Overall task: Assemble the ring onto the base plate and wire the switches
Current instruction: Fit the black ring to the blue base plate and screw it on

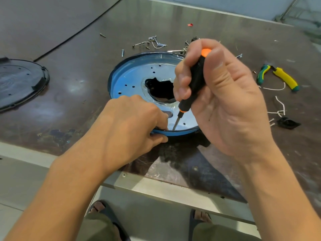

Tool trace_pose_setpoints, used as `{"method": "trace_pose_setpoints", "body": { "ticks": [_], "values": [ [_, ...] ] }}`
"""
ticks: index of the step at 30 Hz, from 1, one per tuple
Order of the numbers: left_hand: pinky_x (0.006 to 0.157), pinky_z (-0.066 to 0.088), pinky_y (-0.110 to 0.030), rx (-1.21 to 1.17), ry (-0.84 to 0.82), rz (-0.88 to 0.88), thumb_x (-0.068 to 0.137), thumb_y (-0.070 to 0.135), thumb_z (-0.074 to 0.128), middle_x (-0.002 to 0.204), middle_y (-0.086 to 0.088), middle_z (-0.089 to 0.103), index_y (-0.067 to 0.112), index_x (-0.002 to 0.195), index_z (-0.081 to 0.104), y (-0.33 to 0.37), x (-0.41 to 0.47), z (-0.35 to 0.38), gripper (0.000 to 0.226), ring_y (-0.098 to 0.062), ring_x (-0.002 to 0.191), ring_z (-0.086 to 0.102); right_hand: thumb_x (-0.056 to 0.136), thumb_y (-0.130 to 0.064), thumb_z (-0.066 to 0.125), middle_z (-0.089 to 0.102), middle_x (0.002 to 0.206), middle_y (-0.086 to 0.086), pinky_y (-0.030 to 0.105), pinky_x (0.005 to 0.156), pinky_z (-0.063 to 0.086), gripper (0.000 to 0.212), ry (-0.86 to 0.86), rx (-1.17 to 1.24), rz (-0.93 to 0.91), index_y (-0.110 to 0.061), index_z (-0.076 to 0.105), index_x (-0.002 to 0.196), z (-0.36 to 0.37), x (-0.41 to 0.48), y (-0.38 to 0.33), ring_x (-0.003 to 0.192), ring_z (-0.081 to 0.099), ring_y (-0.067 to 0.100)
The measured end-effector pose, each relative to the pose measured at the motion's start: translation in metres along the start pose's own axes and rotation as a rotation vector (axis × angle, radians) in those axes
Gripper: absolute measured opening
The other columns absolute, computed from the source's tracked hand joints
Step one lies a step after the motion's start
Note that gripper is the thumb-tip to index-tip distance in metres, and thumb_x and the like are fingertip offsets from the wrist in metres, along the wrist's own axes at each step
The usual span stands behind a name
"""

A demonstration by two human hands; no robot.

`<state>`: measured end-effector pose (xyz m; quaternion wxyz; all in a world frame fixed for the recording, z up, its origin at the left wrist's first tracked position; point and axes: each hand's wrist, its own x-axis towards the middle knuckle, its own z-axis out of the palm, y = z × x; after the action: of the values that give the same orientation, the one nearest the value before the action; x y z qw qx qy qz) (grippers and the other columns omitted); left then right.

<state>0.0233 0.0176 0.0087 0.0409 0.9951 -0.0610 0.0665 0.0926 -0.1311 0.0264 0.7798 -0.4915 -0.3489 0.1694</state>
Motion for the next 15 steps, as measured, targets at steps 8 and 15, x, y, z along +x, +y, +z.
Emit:
{"method": "trace_pose_setpoints", "body": {
  "ticks": [8, 15],
  "values": [
    [0.07, 0.056, -0.032, 0.067, 0.008, 0.009, 0.084, 0.059, 0.052, 0.103, 0.016, 0.071, 0.038, 0.099, 0.067, -0.001, 0.001, 0.002, 0.03, -0.011, 0.095, 0.065, 0.099, -0.014, 0.052, 0.046, 0.077, 0.013, 0.033, 0.063, 0.036, 0.008, 0.289, -0.148, -0.138, -0.015, 0.053, 0.092, 0.013, -0.014, 0.007, 0.069, 0.042, 0.027],
    [0.061, 0.051, -0.032, 0.112, 0.038, -0.015, 0.083, 0.058, 0.057, 0.084, 0.01, 0.07, 0.039, 0.098, 0.068, 0.002, -0.002, 0.002, 0.027, -0.017, 0.072, 0.058, 0.099, -0.022, 0.051, 0.054, 0.076, 0.016, 0.025, 0.067, 0.042, 0.012, 0.184, -0.207, -0.093, -0.012, 0.055, 0.095, 0.03, -0.016, 0.004, 0.069, 0.049, 0.017]
  ]
}}
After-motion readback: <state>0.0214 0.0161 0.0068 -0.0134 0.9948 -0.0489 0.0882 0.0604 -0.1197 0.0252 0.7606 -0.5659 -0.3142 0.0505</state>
